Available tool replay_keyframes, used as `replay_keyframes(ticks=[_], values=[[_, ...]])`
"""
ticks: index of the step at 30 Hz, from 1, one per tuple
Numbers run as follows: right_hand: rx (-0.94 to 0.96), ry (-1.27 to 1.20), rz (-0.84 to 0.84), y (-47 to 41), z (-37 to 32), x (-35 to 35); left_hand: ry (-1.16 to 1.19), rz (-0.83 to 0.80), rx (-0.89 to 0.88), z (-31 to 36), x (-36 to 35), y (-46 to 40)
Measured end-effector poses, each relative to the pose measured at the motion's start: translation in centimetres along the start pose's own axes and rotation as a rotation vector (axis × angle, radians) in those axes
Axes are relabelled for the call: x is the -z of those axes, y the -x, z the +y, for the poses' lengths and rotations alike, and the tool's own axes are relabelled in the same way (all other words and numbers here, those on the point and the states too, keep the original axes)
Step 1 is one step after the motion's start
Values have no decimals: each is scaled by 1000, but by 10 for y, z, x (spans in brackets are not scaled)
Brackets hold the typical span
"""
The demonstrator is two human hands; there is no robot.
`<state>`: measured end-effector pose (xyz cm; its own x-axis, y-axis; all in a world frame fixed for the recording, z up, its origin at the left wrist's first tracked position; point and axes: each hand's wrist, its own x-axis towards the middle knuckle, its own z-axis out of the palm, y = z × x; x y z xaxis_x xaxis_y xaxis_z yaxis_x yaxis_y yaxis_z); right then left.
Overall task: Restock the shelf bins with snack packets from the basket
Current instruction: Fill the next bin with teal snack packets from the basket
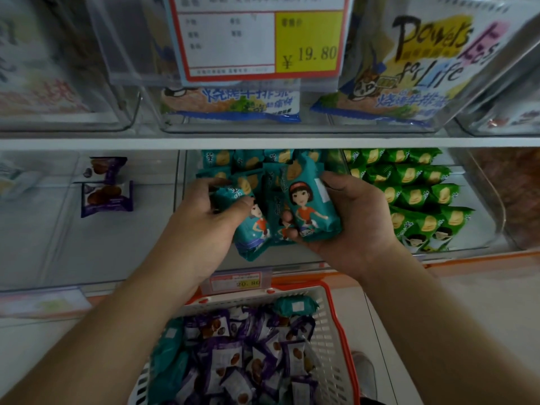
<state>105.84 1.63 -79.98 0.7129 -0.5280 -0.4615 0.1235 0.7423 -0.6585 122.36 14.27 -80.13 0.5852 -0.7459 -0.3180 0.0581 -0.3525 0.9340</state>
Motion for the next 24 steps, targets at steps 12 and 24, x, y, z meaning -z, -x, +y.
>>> replay_keyframes(ticks=[12, 24], values=[[304, 797, 281, -4, 11, -16, -667, 52, -358, -1, -10, 9], [471, 1471, 287, -19, 38, -26, -1432, 122, -493, 9, 0, -7]])
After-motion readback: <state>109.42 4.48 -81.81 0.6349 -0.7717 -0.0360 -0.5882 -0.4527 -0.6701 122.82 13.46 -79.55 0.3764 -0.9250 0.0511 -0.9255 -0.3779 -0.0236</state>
